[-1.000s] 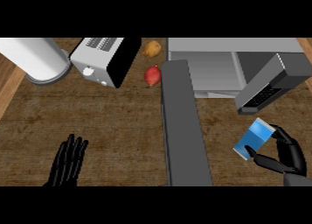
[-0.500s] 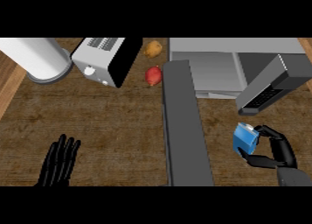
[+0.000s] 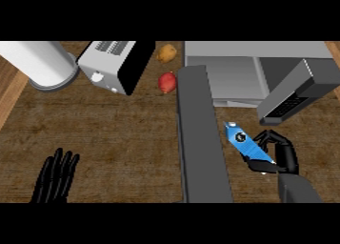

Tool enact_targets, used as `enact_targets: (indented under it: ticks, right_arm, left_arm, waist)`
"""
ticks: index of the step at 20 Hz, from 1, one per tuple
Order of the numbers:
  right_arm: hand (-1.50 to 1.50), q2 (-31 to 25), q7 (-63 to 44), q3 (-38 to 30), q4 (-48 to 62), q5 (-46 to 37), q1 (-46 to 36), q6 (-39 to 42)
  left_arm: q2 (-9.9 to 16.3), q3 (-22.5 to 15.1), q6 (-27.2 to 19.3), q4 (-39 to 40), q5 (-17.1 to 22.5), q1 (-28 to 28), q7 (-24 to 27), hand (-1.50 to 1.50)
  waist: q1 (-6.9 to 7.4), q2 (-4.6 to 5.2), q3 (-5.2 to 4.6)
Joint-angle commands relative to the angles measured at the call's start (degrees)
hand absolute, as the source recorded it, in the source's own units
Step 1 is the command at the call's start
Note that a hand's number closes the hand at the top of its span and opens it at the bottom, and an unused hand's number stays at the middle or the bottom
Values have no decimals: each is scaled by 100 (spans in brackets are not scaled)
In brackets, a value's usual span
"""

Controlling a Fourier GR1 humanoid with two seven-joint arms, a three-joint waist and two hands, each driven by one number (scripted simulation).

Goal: Pick up the milk, place it into the microwave and close the microwave

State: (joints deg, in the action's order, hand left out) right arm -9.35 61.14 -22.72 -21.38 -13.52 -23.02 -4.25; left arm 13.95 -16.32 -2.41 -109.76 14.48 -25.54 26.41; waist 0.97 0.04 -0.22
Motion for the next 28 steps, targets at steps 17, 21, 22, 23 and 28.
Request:
enact_targets:
  ticks: [17, 21, 22, 23, 28]
  right_arm:
    - [150, 933, -660, 1704, -1377, 1023, -253, -1645]
    - [150, 932, -1243, 1481, -1569, 757, -506, -1817]
    - [150, 933, -1506, 1924, -1930, 1042, -347, -2000]
    - [150, 703, -1722, 1489, -2138, 769, -255, -1541]
    - [150, 558, -2119, 1429, -1332, 539, -1168, -1945]
  left_arm:
    - [37, 516, 425, 97, 196, -218, 105, -150]
    - [23, 727, 675, 463, 383, -23, 105, -150]
    - [-50, 658, 743, 771, 228, -4, 382, -150]
    - [55, 789, 758, 331, 375, -173, 147, -150]
    - [-87, 956, 701, 725, 405, 344, -35, -150]
  waist:
    - [-38, -23, 22]
    - [-50, -6, 22]
    - [-63, -17, 20]
    - [-79, -15, 21]
    - [-47, 6, 23]
